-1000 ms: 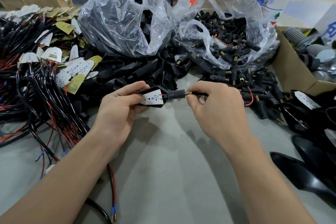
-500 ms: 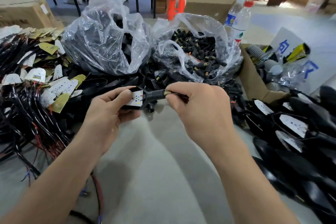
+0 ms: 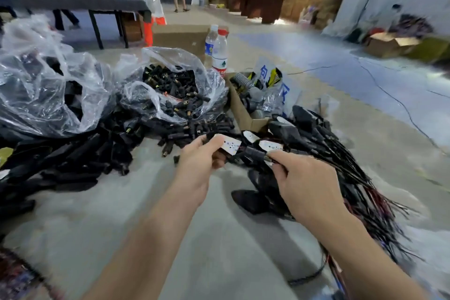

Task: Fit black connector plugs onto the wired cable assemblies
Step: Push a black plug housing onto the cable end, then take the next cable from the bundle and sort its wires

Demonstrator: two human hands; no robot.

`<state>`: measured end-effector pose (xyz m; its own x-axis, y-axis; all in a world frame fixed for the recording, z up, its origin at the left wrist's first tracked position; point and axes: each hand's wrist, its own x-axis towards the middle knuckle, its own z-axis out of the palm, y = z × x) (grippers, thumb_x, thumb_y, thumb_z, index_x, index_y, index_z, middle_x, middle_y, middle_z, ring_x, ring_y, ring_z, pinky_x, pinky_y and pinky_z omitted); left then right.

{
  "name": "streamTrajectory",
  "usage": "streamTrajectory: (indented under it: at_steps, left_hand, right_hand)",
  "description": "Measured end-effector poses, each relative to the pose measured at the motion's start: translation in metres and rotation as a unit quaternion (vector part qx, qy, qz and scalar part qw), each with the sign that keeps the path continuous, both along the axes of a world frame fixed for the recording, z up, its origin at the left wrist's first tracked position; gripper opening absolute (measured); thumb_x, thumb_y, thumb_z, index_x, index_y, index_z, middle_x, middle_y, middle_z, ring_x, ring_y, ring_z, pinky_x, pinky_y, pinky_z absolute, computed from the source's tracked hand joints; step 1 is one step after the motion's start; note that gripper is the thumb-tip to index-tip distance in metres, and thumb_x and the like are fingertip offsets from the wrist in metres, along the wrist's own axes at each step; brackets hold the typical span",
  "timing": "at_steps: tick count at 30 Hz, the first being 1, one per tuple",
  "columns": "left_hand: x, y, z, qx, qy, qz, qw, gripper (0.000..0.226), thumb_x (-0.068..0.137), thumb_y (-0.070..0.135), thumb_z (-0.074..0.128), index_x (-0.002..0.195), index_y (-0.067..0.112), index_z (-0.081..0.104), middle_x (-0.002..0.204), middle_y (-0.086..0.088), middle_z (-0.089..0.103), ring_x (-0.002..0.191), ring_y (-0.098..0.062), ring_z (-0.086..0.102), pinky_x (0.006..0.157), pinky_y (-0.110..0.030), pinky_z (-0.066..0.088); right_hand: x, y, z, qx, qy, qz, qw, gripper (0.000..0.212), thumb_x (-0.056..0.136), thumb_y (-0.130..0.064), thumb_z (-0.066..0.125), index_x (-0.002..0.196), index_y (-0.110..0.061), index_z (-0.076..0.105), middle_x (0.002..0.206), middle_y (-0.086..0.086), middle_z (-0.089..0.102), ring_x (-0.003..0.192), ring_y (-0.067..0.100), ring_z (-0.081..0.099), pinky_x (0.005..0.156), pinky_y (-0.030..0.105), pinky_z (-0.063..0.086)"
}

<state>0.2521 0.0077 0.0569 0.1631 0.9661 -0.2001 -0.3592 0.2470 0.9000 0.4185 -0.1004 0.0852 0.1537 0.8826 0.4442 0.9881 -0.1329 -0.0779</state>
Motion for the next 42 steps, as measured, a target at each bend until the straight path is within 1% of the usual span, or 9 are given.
streamTrajectory:
  at_steps: [4,10,14,18,27,29,33,38,42]
  left_hand:
    - [0.036,-0.001,-0.004,-0.026,-0.021,-0.049,0.998,0.003,0.094,0.008,0.07,0.094,0.011,0.069,0.084,-0.004,0.074,0.061,-0.007,0.065,0.056,-0.019,0.054]
    - [0.038,-0.021,-0.027,0.074,0.221,-0.054,0.971,0.041,0.064,0.013,0.069,0.1,0.029,0.076,0.095,0.014,0.079,0.089,-0.008,0.072,0.085,-0.033,0.056]
    - [0.021,-0.025,-0.033,0.13,0.37,-0.025,0.919,0.055,0.074,0.012,0.065,0.085,0.066,0.065,0.082,0.035,0.07,0.086,0.005,0.069,0.076,-0.024,0.054]
    - [0.005,-0.024,-0.037,0.159,0.464,-0.003,0.871,0.047,0.08,0.016,0.063,0.122,0.038,0.07,0.112,0.016,0.075,0.106,-0.011,0.068,0.096,-0.03,0.053]
    - [-0.055,-0.017,-0.045,0.169,0.575,0.038,0.799,0.027,0.088,0.026,0.061,0.105,0.037,0.078,0.099,0.017,0.077,0.096,-0.008,0.069,0.079,-0.02,0.046]
    - [-0.07,-0.015,-0.045,0.17,0.6,0.054,0.78,0.029,0.088,0.027,0.059,0.106,0.04,0.077,0.101,0.018,0.077,0.097,-0.01,0.069,0.081,-0.023,0.049]
    - [-0.103,-0.01,-0.043,0.195,0.627,0.113,0.745,0.028,0.087,0.023,0.061,0.103,0.036,0.08,0.104,0.016,0.078,0.105,-0.014,0.069,0.098,-0.029,0.048]
    - [-0.154,0.001,-0.044,0.215,0.63,0.185,0.723,0.024,0.078,0.013,0.07,0.095,0.026,0.082,0.089,0.003,0.08,0.088,-0.023,0.073,0.085,-0.032,0.054]
    - [-0.179,0.011,-0.05,0.19,0.63,0.202,0.725,0.038,0.081,0.013,0.065,0.113,0.028,0.078,0.104,0.001,0.078,0.098,-0.025,0.069,0.09,-0.036,0.053]
  right_hand:
    - [0.023,-0.007,-0.005,0.053,0.026,-0.044,0.997,0.011,0.086,-0.013,0.073,0.093,-0.021,0.074,0.07,0.0,0.068,0.068,0.031,0.065,0.052,0.037,0.05]
    - [0.023,-0.014,-0.045,0.024,0.006,0.003,1.0,0.043,0.064,0.005,0.079,0.102,-0.015,0.075,0.085,0.003,0.075,0.08,0.032,0.069,0.07,0.041,0.055]
    - [0.013,-0.01,-0.066,0.081,-0.01,0.045,0.996,0.045,0.063,0.002,0.076,0.104,-0.016,0.075,0.12,0.002,0.073,0.104,0.029,0.061,0.088,0.041,0.041]
    - [-0.013,0.003,-0.072,0.099,-0.003,0.111,0.989,0.03,0.073,-0.006,0.059,0.096,-0.017,0.074,0.125,0.001,0.071,0.107,0.026,0.054,0.092,0.038,0.038]
    - [-0.079,0.047,-0.067,-0.056,0.076,0.232,0.968,0.046,0.078,-0.028,0.031,0.092,-0.016,0.074,0.104,0.002,0.073,0.105,0.028,0.062,0.093,0.039,0.051]
    - [-0.094,0.065,-0.068,-0.092,0.091,0.244,0.961,0.043,0.082,-0.032,0.038,0.106,-0.018,0.07,0.111,-0.002,0.068,0.11,0.024,0.054,0.096,0.039,0.046]
    - [-0.121,0.104,-0.077,-0.102,0.094,0.239,0.961,0.046,0.083,-0.008,0.061,0.128,-0.016,0.057,0.13,0.0,0.062,0.119,0.025,0.048,0.098,0.033,0.041]
    - [-0.151,0.134,-0.09,-0.097,0.118,0.185,0.971,0.027,0.086,0.003,0.052,0.106,-0.015,0.06,0.113,0.004,0.063,0.114,0.029,0.046,0.092,0.029,0.034]
    - [-0.168,0.152,-0.095,-0.086,0.183,0.154,0.967,0.031,0.089,0.001,0.052,0.106,-0.017,0.072,0.108,0.003,0.066,0.11,0.025,0.048,0.089,0.027,0.034]
